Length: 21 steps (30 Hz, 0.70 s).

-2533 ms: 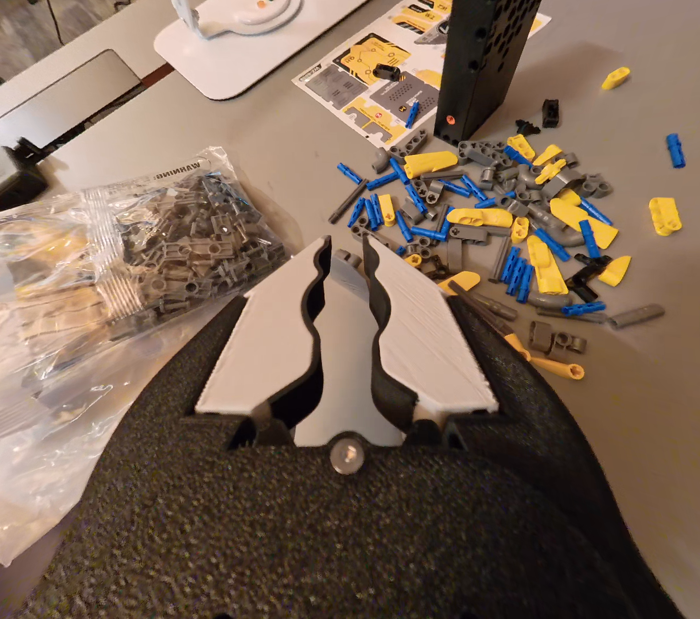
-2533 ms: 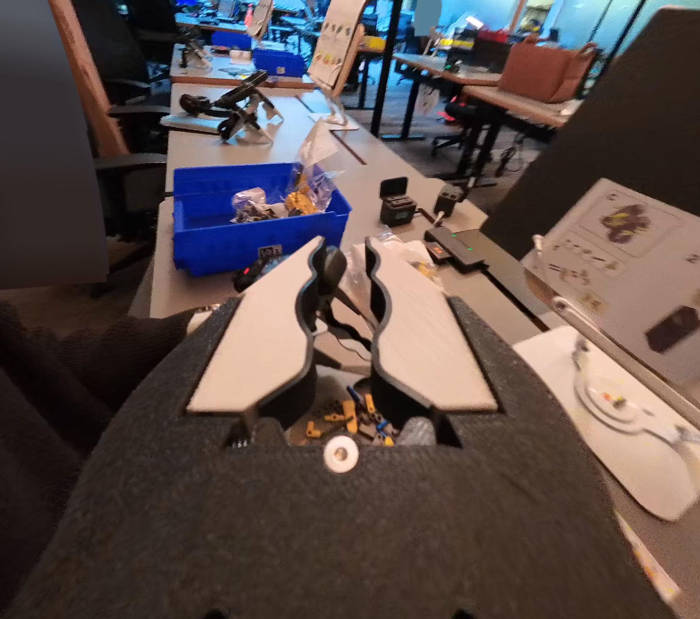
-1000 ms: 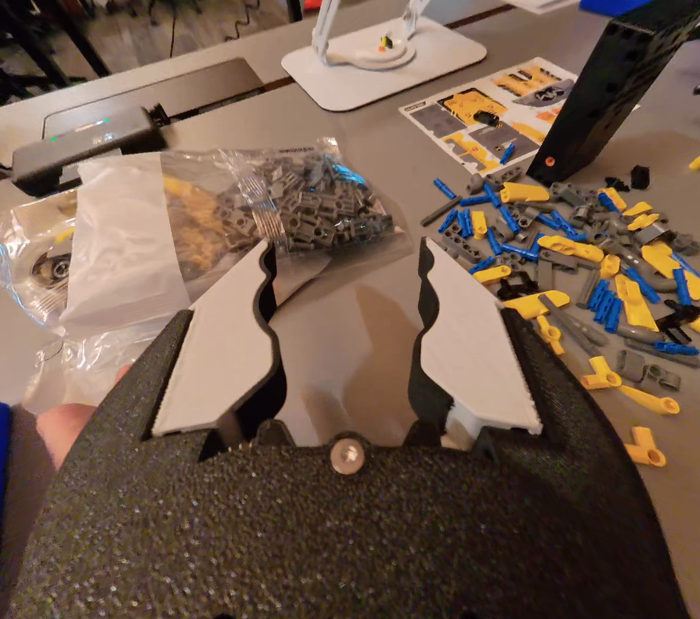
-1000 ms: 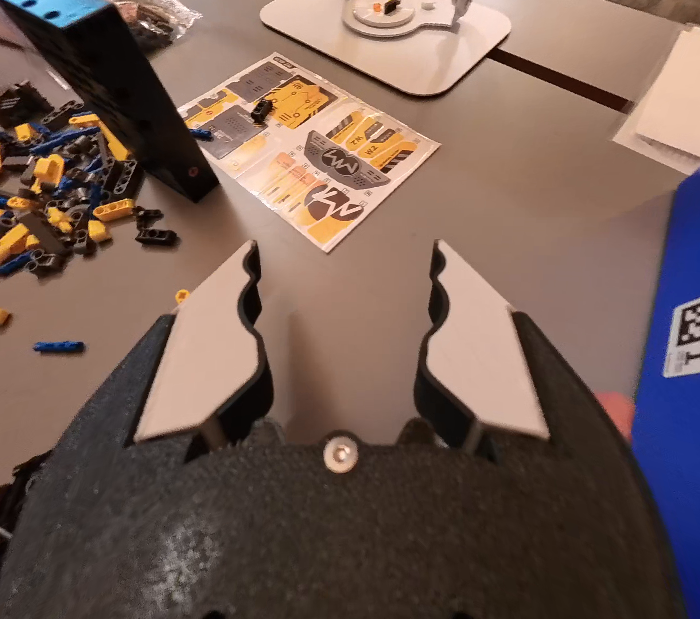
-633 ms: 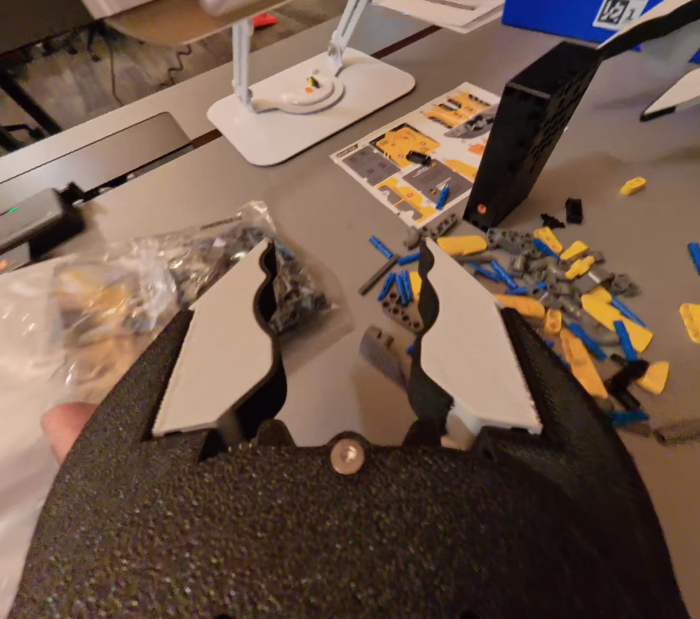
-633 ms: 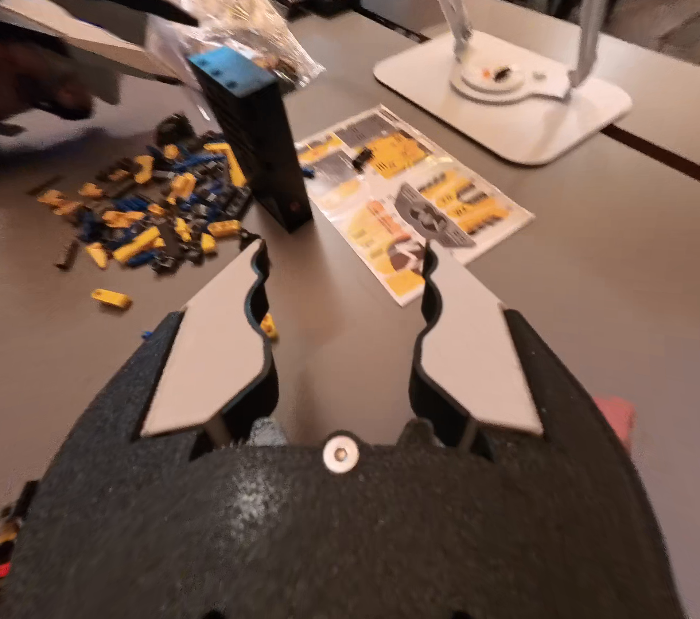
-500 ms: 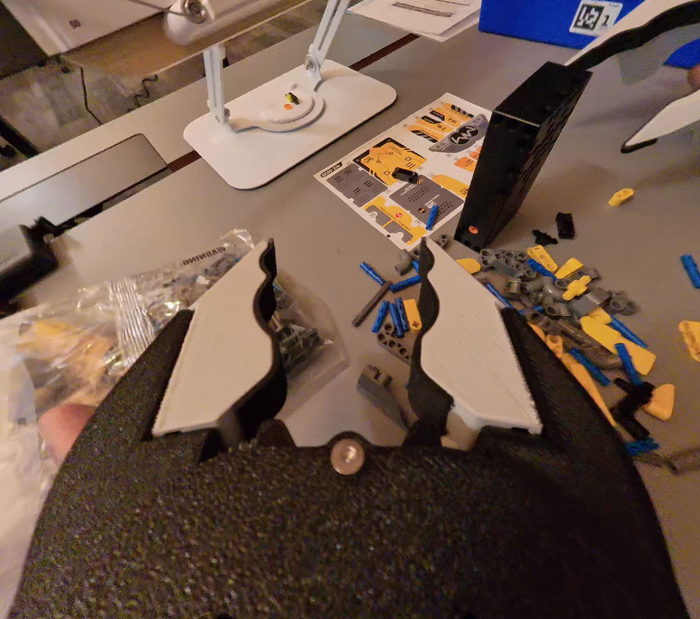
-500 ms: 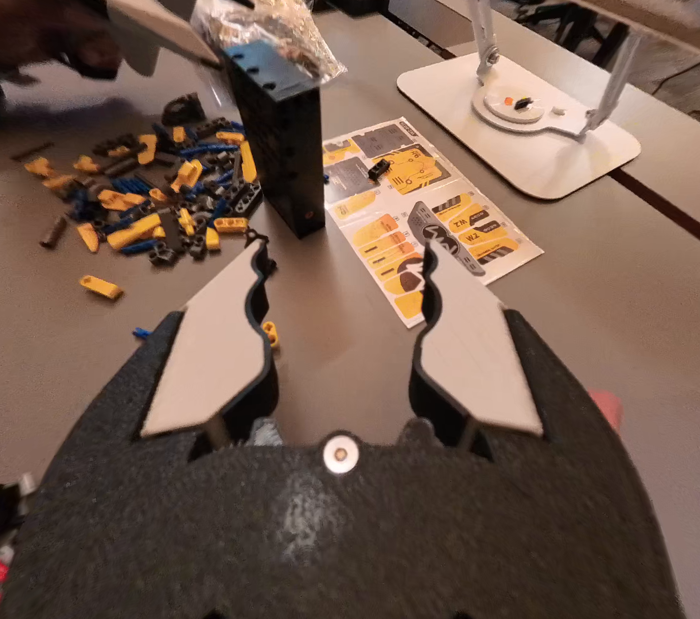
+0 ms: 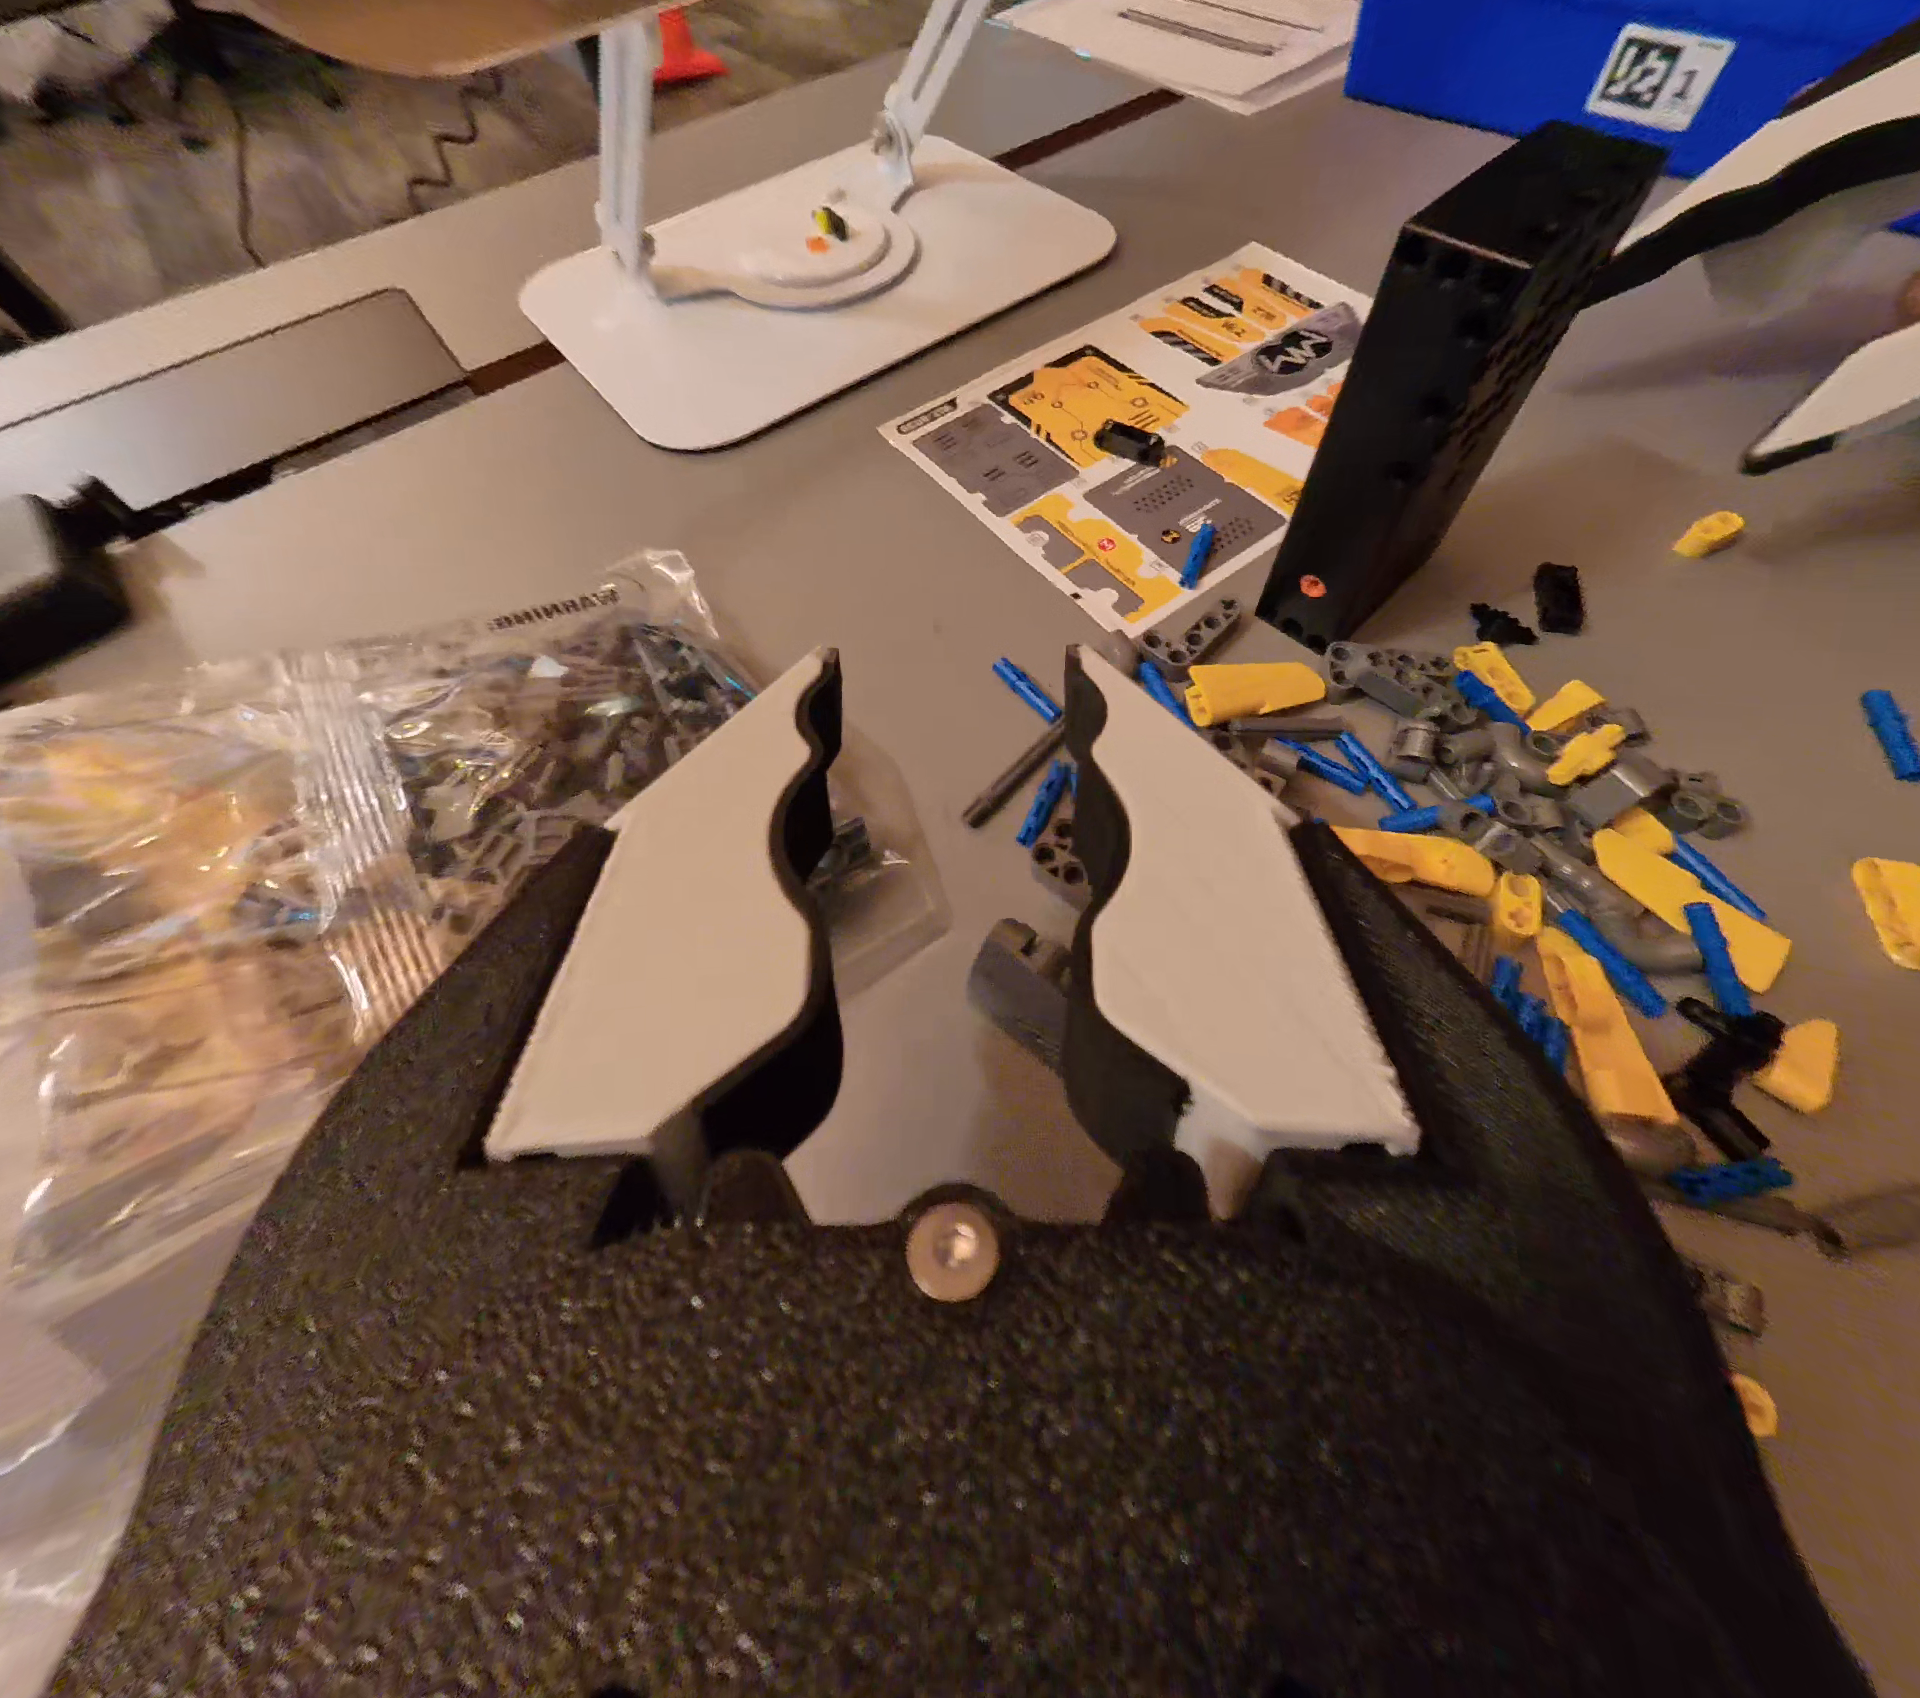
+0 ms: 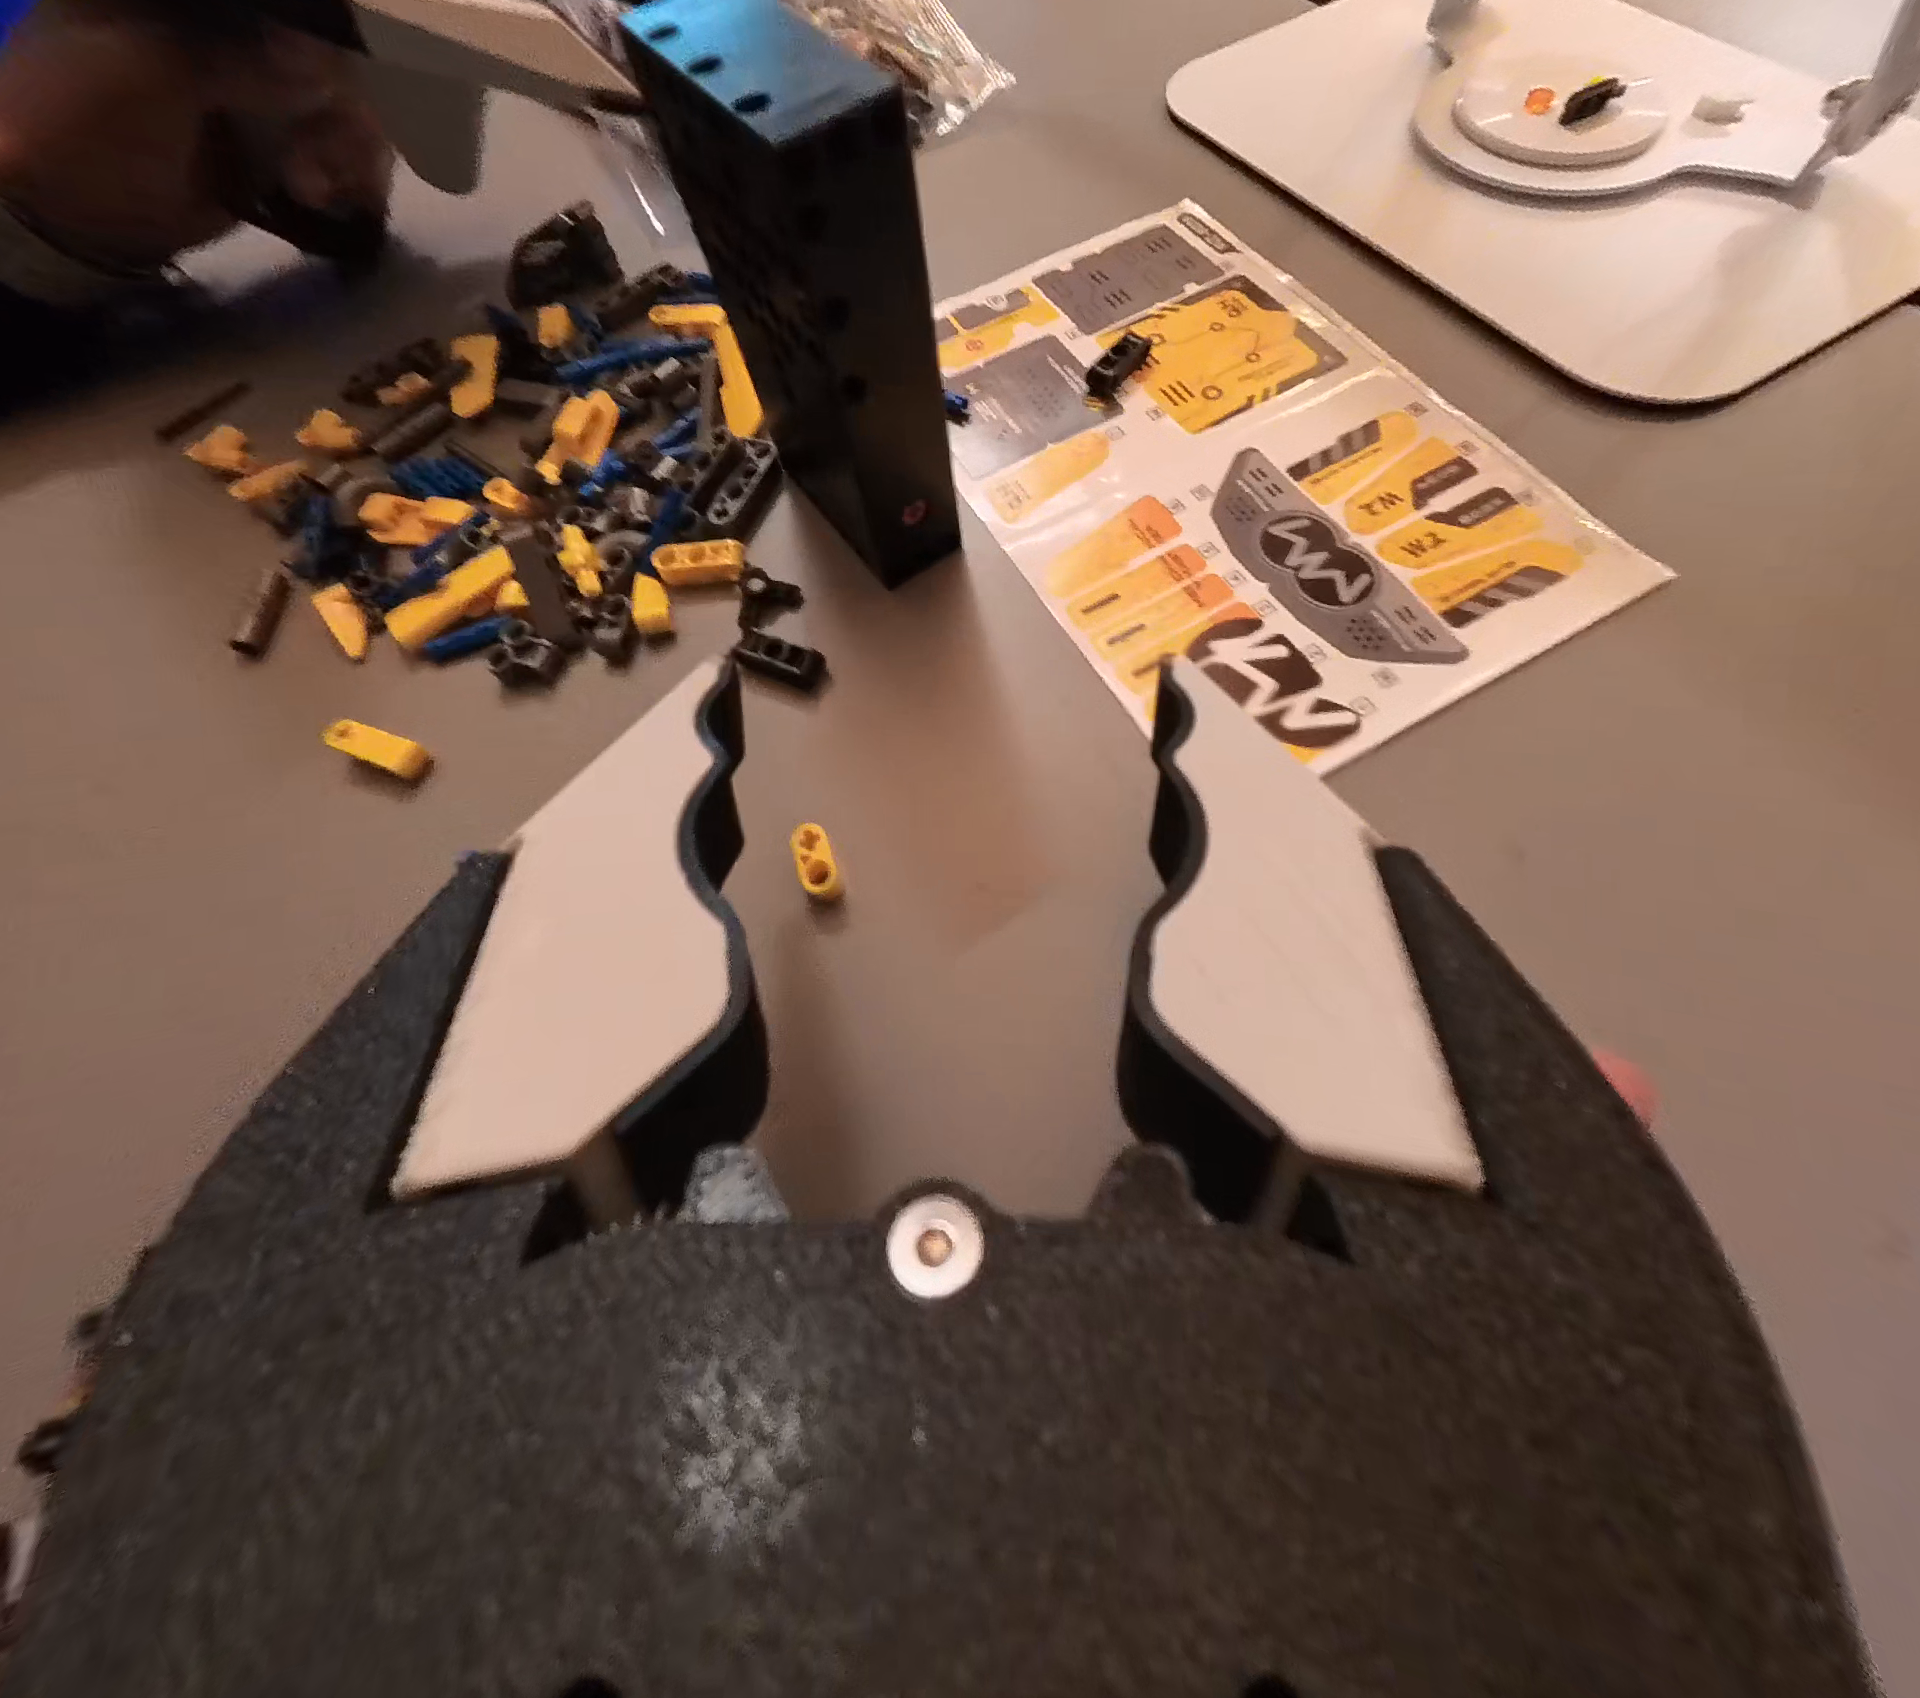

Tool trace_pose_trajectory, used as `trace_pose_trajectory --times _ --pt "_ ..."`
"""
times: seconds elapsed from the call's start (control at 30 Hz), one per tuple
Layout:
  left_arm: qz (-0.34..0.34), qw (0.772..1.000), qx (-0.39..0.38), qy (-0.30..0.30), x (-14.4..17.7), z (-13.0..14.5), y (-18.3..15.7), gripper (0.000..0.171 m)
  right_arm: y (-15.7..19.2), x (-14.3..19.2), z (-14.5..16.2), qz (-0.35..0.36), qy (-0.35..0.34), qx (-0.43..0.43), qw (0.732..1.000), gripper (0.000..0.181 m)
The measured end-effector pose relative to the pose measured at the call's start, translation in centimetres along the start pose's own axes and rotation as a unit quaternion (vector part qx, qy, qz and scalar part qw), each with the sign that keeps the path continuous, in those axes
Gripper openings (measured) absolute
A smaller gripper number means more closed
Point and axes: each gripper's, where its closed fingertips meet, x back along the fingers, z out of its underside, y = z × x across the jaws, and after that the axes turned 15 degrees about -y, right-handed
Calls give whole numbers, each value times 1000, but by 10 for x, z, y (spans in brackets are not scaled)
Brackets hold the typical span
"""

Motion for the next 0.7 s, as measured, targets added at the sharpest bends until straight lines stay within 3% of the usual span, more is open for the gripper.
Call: trace_pose_trajectory --times 0.13,0.4,0.7 --pt "20 1000 -3 -18 5 -7 -7 42 -14 5 8 29 24 41 998 78" --pt "62 998 -5 -31 5 -13 -30 41 -10 2 16 8 50 32 998 72" --pt "53 997 -48 -25 7 -16 -33 41 -10 1 23 11 70 33 997 72"
